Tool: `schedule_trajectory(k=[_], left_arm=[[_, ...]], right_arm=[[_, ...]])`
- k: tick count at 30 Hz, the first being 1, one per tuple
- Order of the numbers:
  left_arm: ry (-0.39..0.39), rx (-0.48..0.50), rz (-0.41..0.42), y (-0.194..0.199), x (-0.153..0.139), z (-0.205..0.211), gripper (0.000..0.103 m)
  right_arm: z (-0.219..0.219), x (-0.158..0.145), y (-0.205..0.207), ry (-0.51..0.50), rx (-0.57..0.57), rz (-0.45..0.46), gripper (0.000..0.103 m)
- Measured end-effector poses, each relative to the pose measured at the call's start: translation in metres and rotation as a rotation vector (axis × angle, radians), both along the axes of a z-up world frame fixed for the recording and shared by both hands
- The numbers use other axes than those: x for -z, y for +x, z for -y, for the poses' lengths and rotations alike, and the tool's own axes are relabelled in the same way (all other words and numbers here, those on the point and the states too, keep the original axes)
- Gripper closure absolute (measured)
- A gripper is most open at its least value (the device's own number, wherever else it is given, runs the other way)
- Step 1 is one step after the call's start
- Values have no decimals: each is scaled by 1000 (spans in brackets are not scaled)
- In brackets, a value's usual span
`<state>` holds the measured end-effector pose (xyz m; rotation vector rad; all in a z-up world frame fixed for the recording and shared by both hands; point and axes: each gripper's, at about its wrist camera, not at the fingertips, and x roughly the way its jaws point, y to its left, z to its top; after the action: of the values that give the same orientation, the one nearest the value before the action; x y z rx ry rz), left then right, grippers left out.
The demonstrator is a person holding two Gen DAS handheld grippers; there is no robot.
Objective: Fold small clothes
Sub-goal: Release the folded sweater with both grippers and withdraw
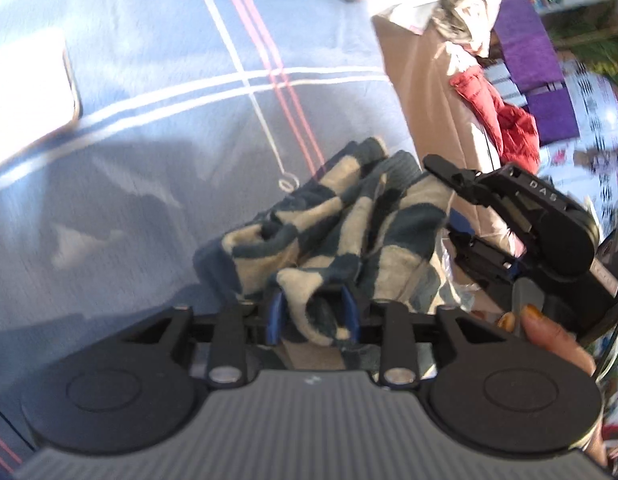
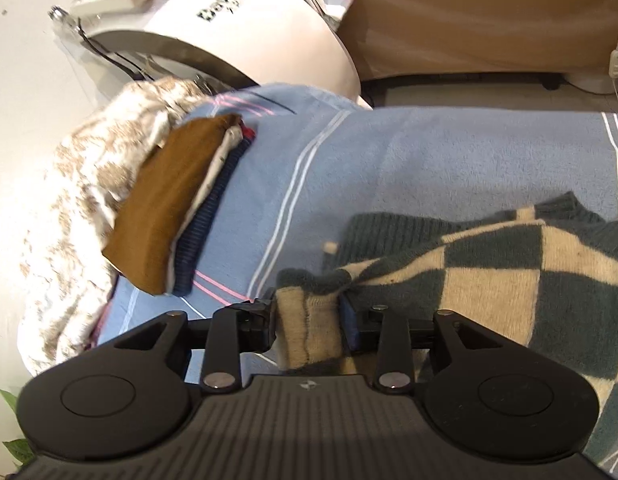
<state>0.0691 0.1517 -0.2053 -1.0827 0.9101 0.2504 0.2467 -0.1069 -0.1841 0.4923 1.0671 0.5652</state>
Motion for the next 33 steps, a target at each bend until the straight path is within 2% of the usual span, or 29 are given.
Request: schedule_trajectory(k=[1,2,3,5,6,8,9,13,15,19,23,26,31,33], left_arm=[[50,9,7,-3,-8,0,45],[107,15,17,-7,-16,0,40],[165,22,26,-11,-23,1,39],[249,71,66,-17,-39,5,39],[275,110,83,-18,-46,9,41],[326,209,128,-16,-61,24,43],[347,263,155,-13,-67,33,43],[424,452,233,6,-80,73,55],[423,518,236,18,-77,86,61],[461,579,198,34,-62,88,64],[500,578,156,40,-50,73,64],[473,547,124,41,-42,56,68],[502,594,90,46,-30,56,68],[502,601,81,48,-25,57,67]], right_arm=[[4,-3,-1,15,8,12,43],[9,-6,-3,30,15,26,43],[14,-9,-5,48,21,44,45],[26,-18,-11,63,25,88,45],[31,-23,-15,56,22,114,49],[42,-31,-24,43,-9,165,67],[46,-34,-29,29,-25,193,72],[64,-35,-51,-75,-57,257,77],[75,-28,-59,-75,-55,242,77],[88,-14,-79,-129,-64,243,77],[88,-3,-98,-165,-109,251,77],[80,6,-113,-211,-162,273,77],[69,23,-125,-292,-222,293,78],[71,29,-125,-314,-218,288,84]])
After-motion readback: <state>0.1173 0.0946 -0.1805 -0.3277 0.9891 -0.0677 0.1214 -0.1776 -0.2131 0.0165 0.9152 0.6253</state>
